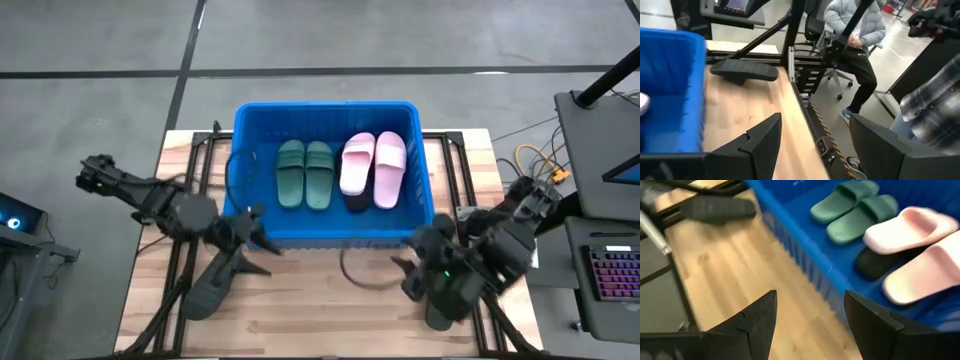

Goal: Pick and place slides into bin
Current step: Put the black slide into the bin

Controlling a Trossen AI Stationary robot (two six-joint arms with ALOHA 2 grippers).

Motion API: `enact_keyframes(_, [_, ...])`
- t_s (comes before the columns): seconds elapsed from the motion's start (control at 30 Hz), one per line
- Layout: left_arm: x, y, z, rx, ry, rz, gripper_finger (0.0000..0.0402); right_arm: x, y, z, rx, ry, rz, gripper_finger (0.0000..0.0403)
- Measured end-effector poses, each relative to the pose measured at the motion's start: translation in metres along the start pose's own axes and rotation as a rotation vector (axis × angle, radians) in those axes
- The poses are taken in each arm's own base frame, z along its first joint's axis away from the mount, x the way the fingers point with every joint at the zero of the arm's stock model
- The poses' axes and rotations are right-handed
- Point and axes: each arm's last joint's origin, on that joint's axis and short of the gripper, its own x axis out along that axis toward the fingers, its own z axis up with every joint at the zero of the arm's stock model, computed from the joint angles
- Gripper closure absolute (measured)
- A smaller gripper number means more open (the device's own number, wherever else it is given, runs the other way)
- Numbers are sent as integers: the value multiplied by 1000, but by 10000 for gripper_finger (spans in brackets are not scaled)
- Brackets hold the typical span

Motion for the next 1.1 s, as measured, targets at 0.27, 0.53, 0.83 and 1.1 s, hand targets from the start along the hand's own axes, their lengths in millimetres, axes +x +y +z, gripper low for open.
enact_keyframes(0.27, [46, -41, 2, -46, 65, -15, 185, -23, 14, -63, -10, 46, 72, 184])
enact_keyframes(0.53, [97, -81, 9, -58, 116, -82, 185, -44, 22, -128, 69, 211, 148, 184])
enact_keyframes(0.83, [107, -94, 12, -38, 130, -83, 185, -22, 52, -199, -40, 536, -97, 184])
enact_keyframes(1.1, [103, -92, -5, -5, 276, -32, 185, 12, 101, -223, -144, 678, -186, 184])
